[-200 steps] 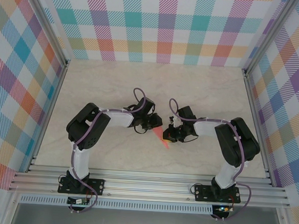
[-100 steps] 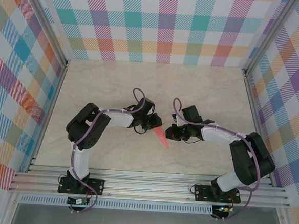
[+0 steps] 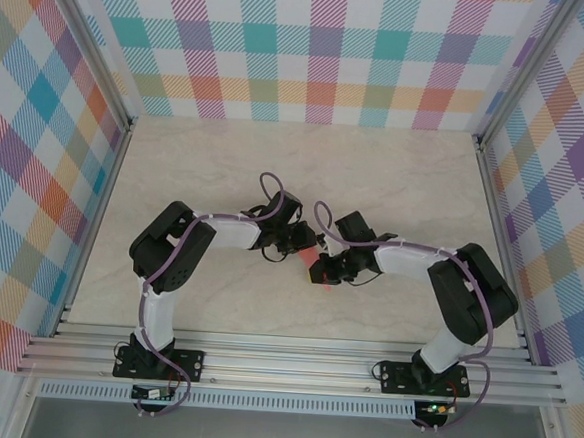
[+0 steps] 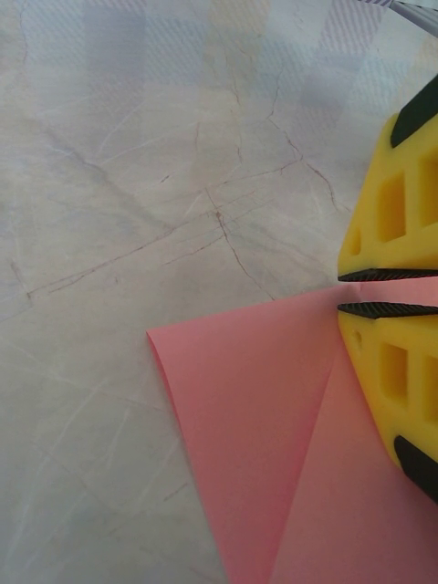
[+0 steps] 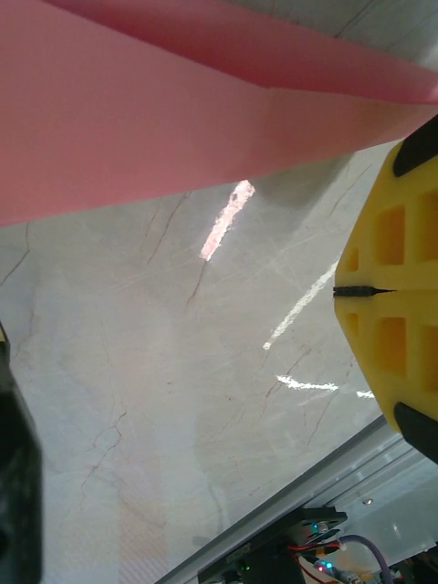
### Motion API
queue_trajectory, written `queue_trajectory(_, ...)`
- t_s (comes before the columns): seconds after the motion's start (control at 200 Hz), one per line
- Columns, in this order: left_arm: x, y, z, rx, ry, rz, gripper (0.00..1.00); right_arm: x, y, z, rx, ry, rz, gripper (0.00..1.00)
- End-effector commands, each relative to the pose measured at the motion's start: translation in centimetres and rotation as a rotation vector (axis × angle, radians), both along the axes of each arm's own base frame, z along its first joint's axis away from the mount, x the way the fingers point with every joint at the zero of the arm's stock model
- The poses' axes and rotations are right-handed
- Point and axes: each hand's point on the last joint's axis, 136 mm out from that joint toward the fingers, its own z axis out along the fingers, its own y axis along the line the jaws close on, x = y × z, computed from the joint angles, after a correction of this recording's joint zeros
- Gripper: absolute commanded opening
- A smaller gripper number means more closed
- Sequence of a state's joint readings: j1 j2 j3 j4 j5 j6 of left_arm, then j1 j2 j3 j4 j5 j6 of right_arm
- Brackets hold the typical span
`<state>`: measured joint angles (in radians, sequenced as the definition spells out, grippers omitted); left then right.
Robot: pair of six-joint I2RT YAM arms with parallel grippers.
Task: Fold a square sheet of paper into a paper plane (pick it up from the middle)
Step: Fold the wing for the fifth time at the center of the table.
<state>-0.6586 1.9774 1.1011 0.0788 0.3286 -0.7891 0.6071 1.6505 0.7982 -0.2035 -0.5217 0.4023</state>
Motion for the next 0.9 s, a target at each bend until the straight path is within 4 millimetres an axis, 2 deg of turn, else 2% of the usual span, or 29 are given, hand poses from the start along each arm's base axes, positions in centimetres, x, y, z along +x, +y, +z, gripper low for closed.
queue_trajectory(0.0, -1.4, 2.5, -3.4, 0.11, 0.075, 0.025, 0.17, 0.8, 0.3, -0.2, -0.023, -0.023, 0.013, 0.04)
queue_trajectory(0.14, -1.4, 2.6, -3.6, 0.115, 0.077, 0.027, 0.17, 0.4, -1.5, -2.6, -0.13, 0.004, -0.006, 0.0)
queue_trajectory(0.225, -1.5, 2.7, -3.8, 0.118, 0.079, 0.027, 0.17, 0.0, -2.3, -3.2, -0.138, 0.02, -0.026, 0.0)
queue_trajectory(0.63, -1.6, 3.6, -4.8, 0.121, 0.092, 0.044, 0.16, -1.2, -4.0, -2.6, -0.01, 0.083, -0.119, 0.03)
queue_trajectory(0.895, -1.5, 3.6, -4.6, 0.112, 0.089, 0.046, 0.17, -2.9, -5.9, -3.4, -0.065, 0.108, -0.155, 0.04)
